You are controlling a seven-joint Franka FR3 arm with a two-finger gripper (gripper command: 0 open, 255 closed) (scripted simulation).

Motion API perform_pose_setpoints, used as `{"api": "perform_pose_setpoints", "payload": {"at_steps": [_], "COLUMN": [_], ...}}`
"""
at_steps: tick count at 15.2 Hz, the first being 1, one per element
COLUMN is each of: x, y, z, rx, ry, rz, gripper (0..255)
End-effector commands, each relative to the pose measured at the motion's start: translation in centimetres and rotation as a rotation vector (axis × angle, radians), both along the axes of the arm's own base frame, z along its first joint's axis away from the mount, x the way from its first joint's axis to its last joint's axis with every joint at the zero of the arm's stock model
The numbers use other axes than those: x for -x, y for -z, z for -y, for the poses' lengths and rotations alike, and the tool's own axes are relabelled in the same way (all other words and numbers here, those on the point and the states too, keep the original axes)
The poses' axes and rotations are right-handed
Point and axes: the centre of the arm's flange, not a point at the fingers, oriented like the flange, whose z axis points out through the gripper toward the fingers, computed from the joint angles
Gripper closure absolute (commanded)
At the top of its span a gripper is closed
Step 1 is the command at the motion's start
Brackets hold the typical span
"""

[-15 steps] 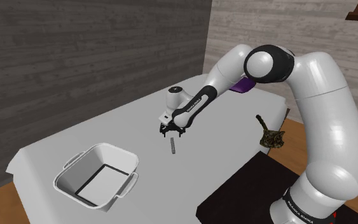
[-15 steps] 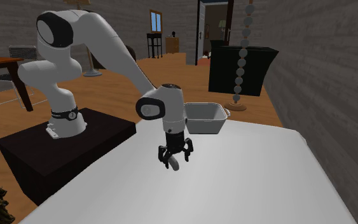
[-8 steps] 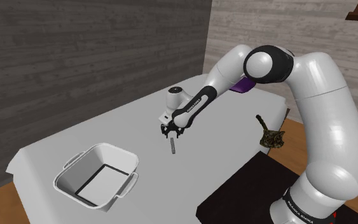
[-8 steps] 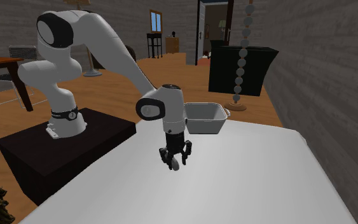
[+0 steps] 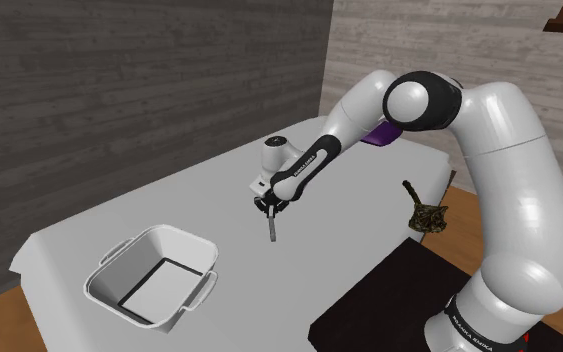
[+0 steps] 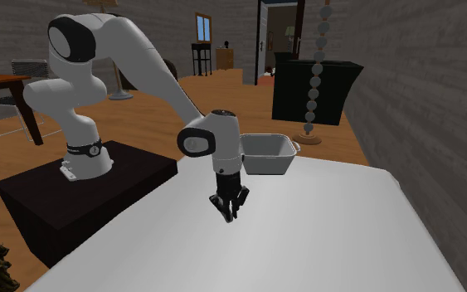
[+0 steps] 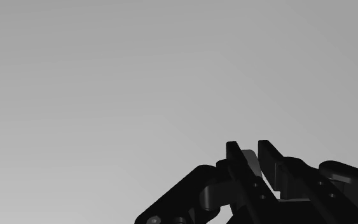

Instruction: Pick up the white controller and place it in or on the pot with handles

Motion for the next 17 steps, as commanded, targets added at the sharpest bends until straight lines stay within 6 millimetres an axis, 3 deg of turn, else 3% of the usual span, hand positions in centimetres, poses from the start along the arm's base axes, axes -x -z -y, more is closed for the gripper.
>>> {"api": "perform_pose_setpoints", "payload": {"at_steps": [1, 17], "x": [0.0, 0.0], "y": [0.0, -8.4], "z": [0.0, 0.0], "rx": [0.000, 0.000], "ry": [0.000, 0.000], "rz": [-0.001, -0.001], "gripper": [255, 255]}}
